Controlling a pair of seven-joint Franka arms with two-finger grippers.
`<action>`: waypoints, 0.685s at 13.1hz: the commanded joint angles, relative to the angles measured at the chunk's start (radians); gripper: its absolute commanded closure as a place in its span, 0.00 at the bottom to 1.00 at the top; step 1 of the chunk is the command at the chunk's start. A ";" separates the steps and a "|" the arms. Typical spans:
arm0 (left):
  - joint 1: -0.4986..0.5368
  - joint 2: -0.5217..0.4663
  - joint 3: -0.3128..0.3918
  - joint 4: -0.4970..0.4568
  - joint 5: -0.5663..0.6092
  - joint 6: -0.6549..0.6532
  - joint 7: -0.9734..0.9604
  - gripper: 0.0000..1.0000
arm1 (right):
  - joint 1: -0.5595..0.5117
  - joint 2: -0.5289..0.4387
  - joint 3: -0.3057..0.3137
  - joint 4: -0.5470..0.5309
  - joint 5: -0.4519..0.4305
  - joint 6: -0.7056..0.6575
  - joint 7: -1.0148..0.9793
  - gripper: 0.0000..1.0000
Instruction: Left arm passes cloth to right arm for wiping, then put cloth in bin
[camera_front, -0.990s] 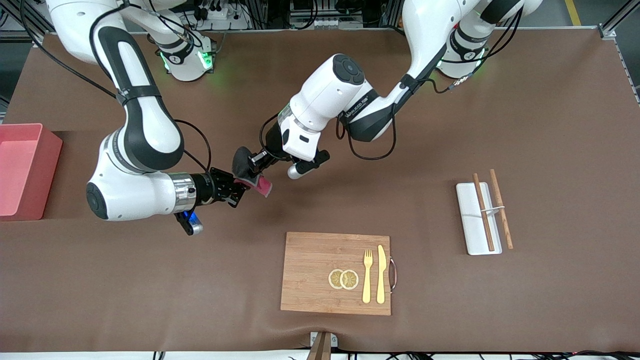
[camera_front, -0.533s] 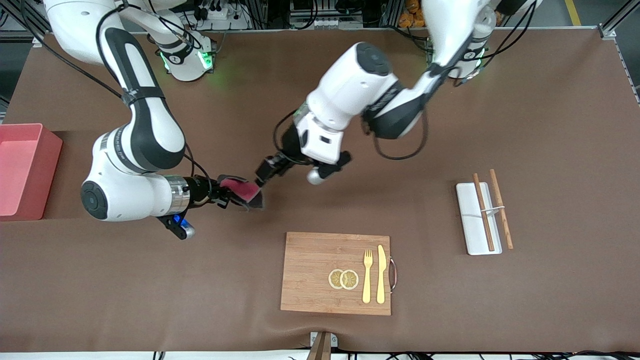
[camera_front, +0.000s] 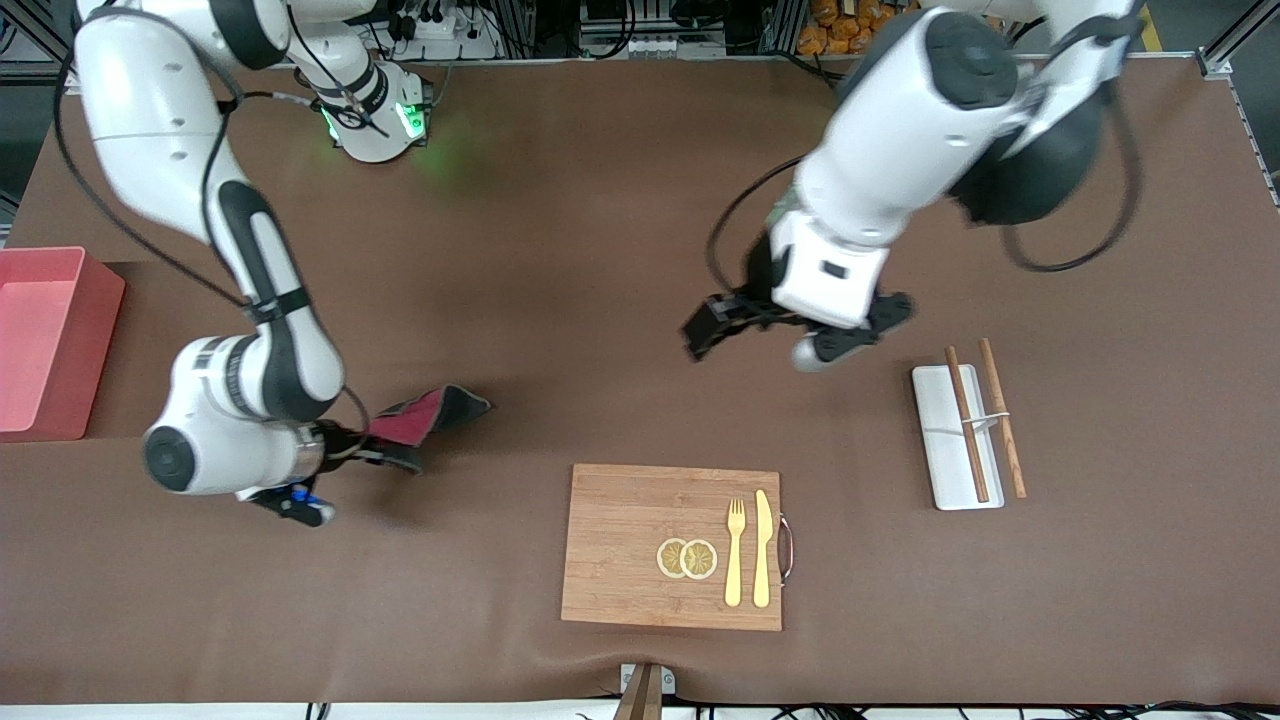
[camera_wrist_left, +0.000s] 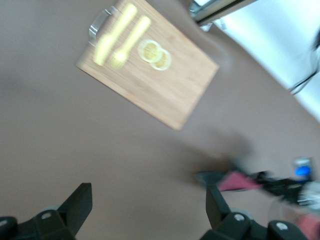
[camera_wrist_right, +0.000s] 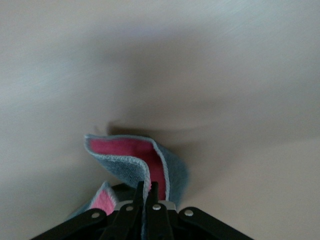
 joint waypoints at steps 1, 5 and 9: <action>0.140 -0.086 -0.008 -0.037 0.001 -0.163 0.268 0.00 | -0.161 0.002 0.022 -0.017 -0.048 0.019 -0.248 1.00; 0.279 -0.126 -0.002 -0.050 0.006 -0.301 0.514 0.00 | -0.360 0.007 0.024 -0.003 -0.149 0.017 -0.565 1.00; 0.289 -0.175 0.105 -0.093 0.084 -0.328 0.757 0.00 | -0.520 -0.042 0.022 0.054 -0.278 -0.019 -0.783 1.00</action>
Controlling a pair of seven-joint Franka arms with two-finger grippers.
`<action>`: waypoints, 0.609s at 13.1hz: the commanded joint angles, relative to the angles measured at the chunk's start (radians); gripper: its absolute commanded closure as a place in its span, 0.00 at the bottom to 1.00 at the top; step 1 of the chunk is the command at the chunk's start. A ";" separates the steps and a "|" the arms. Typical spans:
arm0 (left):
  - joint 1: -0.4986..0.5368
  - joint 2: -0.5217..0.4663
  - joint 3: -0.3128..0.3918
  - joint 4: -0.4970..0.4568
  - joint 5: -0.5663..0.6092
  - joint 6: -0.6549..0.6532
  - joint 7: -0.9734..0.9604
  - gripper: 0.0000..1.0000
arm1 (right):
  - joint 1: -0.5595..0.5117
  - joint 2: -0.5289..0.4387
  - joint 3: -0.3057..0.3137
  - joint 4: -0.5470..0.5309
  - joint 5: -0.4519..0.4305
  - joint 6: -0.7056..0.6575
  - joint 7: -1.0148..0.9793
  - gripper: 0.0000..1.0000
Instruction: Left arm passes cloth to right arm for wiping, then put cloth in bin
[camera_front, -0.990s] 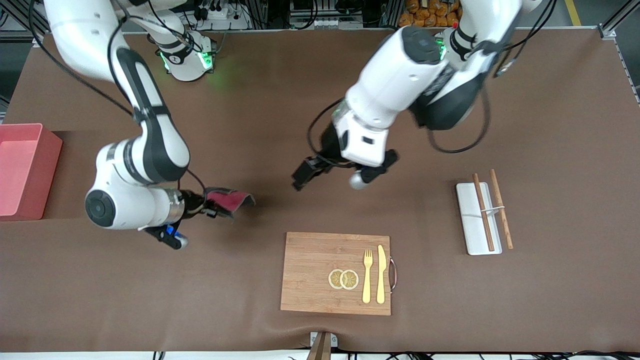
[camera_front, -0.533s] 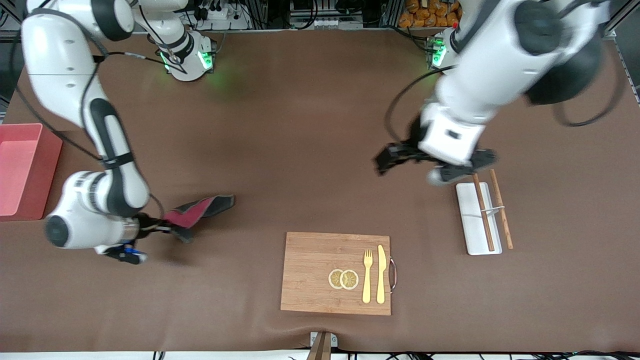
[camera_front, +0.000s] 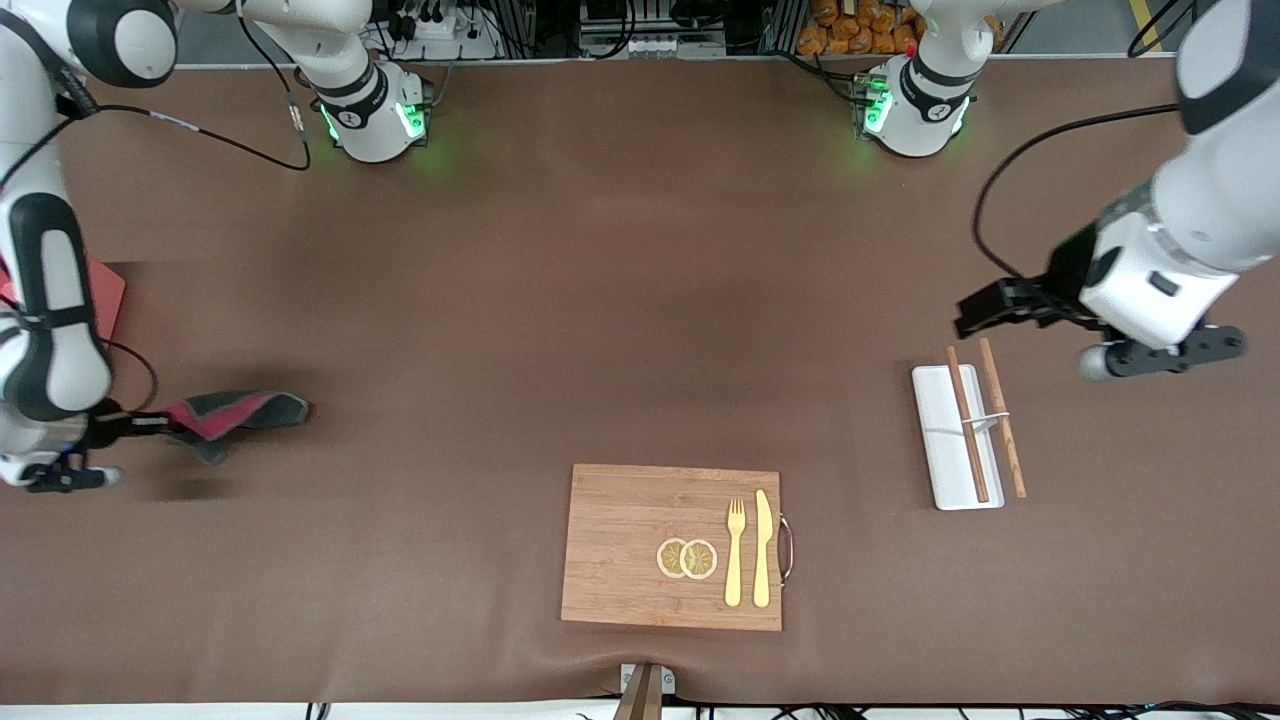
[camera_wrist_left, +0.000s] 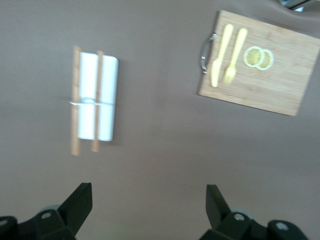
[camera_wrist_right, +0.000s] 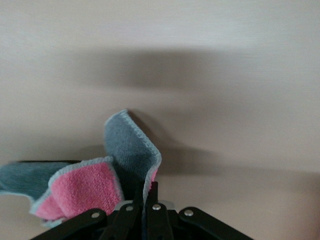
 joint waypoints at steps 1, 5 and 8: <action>-0.082 -0.098 0.138 -0.102 0.069 -0.012 0.189 0.00 | -0.087 -0.077 0.026 0.022 -0.088 -0.064 -0.098 1.00; -0.079 -0.214 0.216 -0.240 0.066 -0.007 0.231 0.00 | -0.100 -0.208 0.025 0.023 -0.161 -0.154 -0.131 1.00; -0.079 -0.254 0.217 -0.271 0.053 0.049 0.231 0.00 | -0.094 -0.191 0.027 0.020 -0.167 -0.152 -0.126 1.00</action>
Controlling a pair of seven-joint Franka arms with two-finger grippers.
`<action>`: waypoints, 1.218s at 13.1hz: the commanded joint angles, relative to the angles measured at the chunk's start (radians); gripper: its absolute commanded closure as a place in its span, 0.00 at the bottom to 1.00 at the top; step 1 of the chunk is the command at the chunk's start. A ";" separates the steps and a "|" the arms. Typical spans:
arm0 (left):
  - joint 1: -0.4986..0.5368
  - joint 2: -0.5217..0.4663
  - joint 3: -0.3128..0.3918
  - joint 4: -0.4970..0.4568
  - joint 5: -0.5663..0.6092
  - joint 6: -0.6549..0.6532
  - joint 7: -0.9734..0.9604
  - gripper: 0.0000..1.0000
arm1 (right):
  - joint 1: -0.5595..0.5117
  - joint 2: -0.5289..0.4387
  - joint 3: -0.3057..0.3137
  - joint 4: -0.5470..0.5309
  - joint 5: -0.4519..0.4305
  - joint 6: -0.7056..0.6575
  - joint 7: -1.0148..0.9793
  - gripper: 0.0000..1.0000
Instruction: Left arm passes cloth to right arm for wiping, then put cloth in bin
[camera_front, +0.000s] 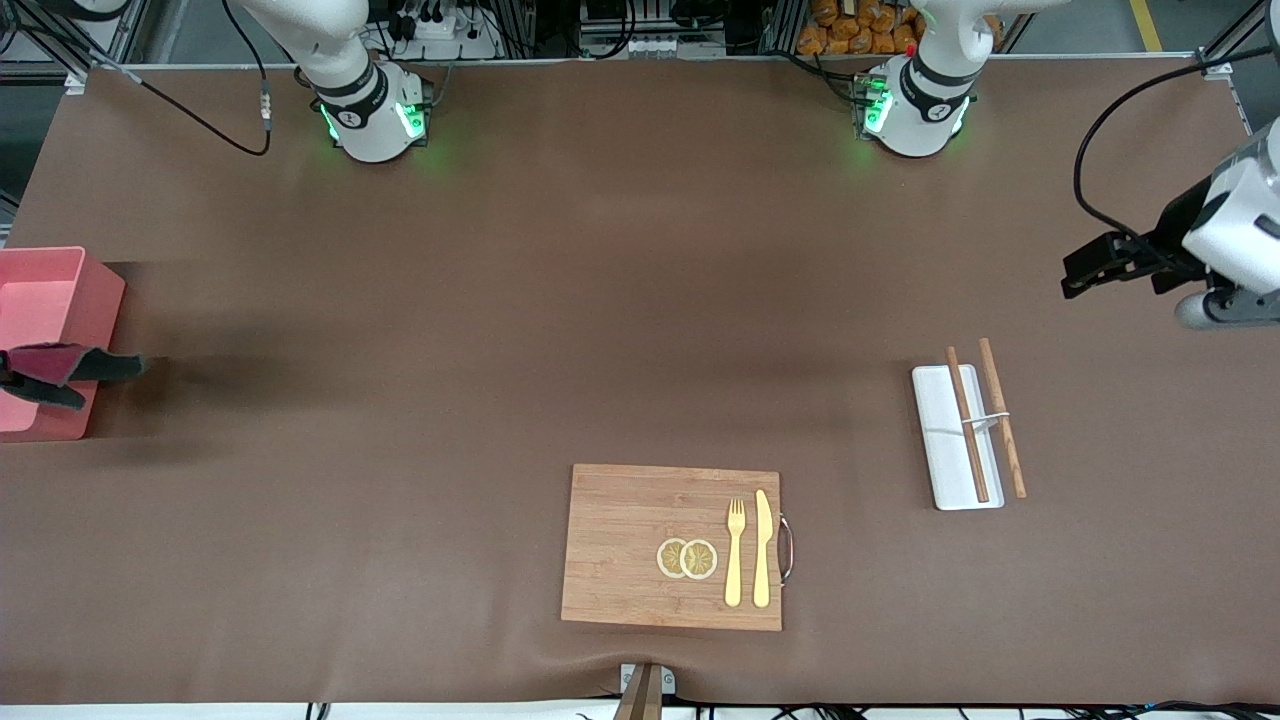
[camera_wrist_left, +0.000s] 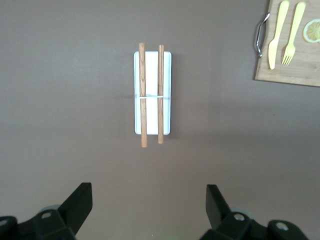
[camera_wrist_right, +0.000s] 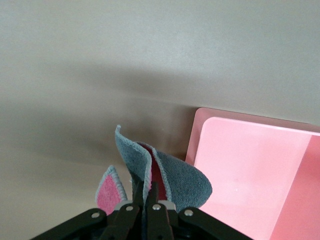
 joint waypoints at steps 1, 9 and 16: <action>-0.006 -0.054 0.003 -0.059 0.009 0.035 0.010 0.00 | 0.008 0.043 0.011 -0.027 -0.030 0.024 0.016 1.00; -0.007 -0.056 -0.001 -0.025 0.020 0.006 0.002 0.00 | 0.207 0.132 0.015 -0.075 0.058 0.036 0.240 1.00; -0.007 -0.054 -0.006 -0.018 0.021 -0.029 -0.005 0.00 | 0.468 0.125 0.017 -0.090 0.294 -0.023 0.550 1.00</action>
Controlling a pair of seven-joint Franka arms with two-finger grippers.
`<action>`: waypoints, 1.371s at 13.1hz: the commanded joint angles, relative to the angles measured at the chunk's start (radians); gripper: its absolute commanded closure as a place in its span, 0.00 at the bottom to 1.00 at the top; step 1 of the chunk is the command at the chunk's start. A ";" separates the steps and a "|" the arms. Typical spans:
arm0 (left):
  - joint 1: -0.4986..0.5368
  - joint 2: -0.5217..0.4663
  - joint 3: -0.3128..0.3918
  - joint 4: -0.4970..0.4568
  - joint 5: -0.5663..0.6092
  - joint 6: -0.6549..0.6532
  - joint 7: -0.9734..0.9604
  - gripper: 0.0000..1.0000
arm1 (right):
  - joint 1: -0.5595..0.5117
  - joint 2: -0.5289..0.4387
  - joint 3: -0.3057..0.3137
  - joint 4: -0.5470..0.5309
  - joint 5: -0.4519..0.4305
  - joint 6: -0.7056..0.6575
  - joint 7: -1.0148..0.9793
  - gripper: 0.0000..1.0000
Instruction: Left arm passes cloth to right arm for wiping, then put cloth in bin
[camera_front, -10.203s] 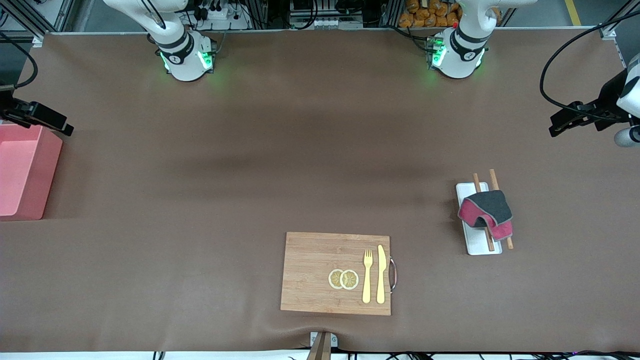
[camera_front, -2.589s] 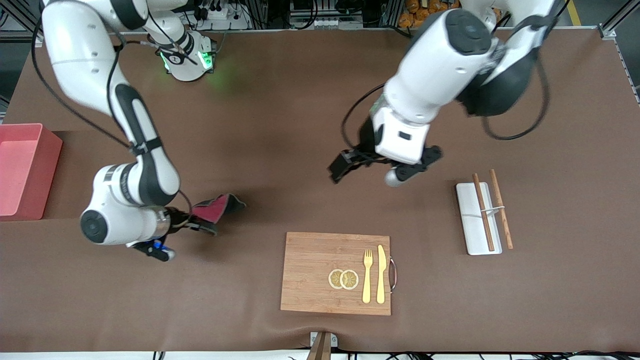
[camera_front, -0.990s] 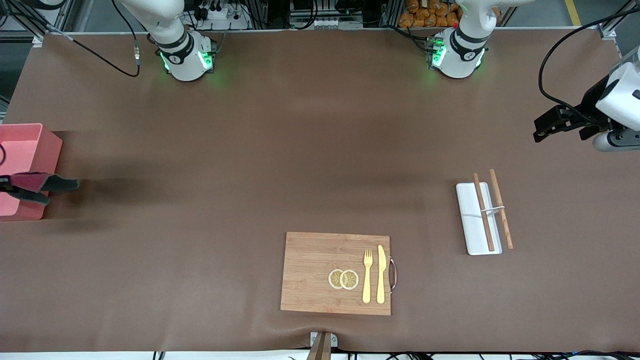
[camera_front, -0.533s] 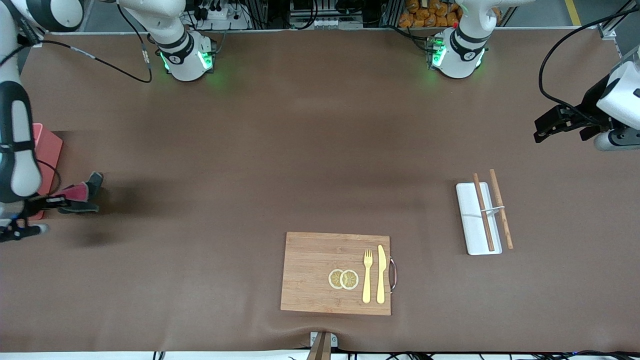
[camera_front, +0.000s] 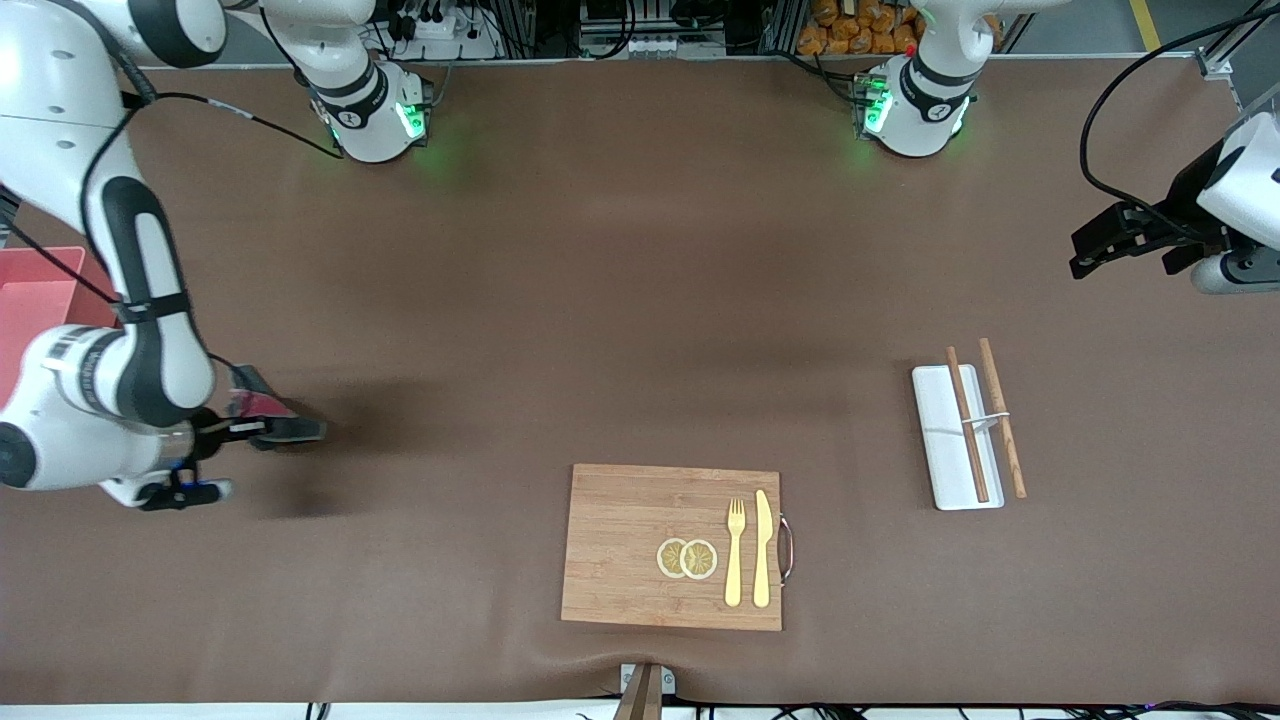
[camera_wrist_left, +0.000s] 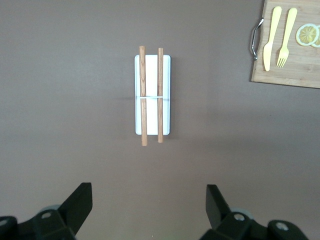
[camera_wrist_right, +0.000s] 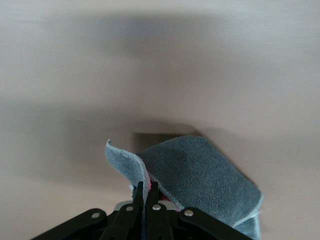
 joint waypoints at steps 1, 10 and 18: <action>-0.005 -0.017 -0.003 0.000 0.020 -0.023 -0.005 0.00 | 0.092 -0.023 -0.008 -0.015 0.089 -0.019 0.142 1.00; -0.005 -0.033 -0.006 0.011 0.006 -0.071 -0.005 0.00 | 0.243 -0.221 -0.008 -0.002 0.268 -0.154 0.348 1.00; -0.005 -0.033 -0.003 0.035 0.006 -0.076 -0.010 0.00 | 0.042 -0.465 -0.017 0.041 0.156 -0.433 0.244 1.00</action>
